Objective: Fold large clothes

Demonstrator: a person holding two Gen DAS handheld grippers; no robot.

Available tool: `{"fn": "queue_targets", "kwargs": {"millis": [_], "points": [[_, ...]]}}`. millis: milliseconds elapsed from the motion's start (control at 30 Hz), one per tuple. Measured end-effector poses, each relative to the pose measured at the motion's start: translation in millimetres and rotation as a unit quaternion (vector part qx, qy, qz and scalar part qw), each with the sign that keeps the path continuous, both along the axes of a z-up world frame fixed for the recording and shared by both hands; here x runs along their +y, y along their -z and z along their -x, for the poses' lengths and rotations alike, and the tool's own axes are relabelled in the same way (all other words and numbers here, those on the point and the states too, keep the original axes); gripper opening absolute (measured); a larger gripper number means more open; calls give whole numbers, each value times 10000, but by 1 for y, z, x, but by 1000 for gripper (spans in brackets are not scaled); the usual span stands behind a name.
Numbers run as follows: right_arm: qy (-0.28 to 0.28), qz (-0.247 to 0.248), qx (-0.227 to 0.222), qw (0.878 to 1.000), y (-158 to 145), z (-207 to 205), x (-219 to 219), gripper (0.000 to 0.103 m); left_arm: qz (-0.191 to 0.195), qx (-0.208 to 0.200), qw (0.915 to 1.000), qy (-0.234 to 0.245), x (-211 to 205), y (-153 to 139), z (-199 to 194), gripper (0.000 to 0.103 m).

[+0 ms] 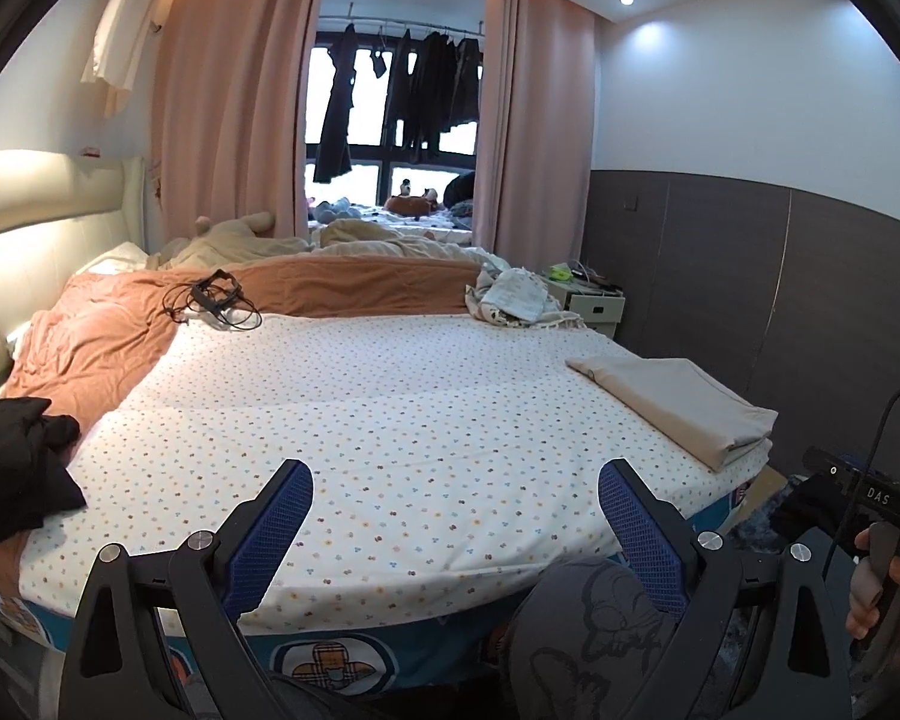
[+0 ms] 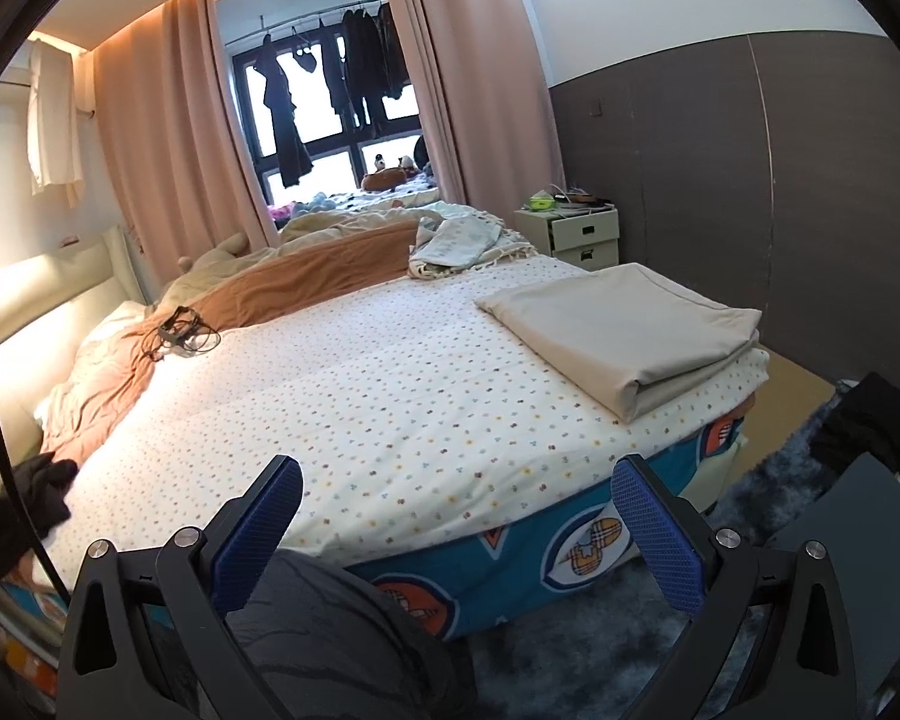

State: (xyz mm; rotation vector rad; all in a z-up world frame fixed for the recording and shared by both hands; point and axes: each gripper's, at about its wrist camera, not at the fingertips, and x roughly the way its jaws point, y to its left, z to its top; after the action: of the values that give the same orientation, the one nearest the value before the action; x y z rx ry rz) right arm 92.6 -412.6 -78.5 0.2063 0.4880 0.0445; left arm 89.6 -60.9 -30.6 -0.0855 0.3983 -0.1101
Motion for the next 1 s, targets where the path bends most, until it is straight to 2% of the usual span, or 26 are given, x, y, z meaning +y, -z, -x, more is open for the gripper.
{"fn": "queue_targets", "kwargs": {"millis": [200, 1000], "points": [[43, 208, 31, 9998, 2, 0, 9, 103, -26, 10, 10000, -69, 1, -2, 4, 96], [113, 219, 81, 9997, 8, 3, 14, 103, -115, -164, 9997, -104, -3, -9, 21, 97]]}}
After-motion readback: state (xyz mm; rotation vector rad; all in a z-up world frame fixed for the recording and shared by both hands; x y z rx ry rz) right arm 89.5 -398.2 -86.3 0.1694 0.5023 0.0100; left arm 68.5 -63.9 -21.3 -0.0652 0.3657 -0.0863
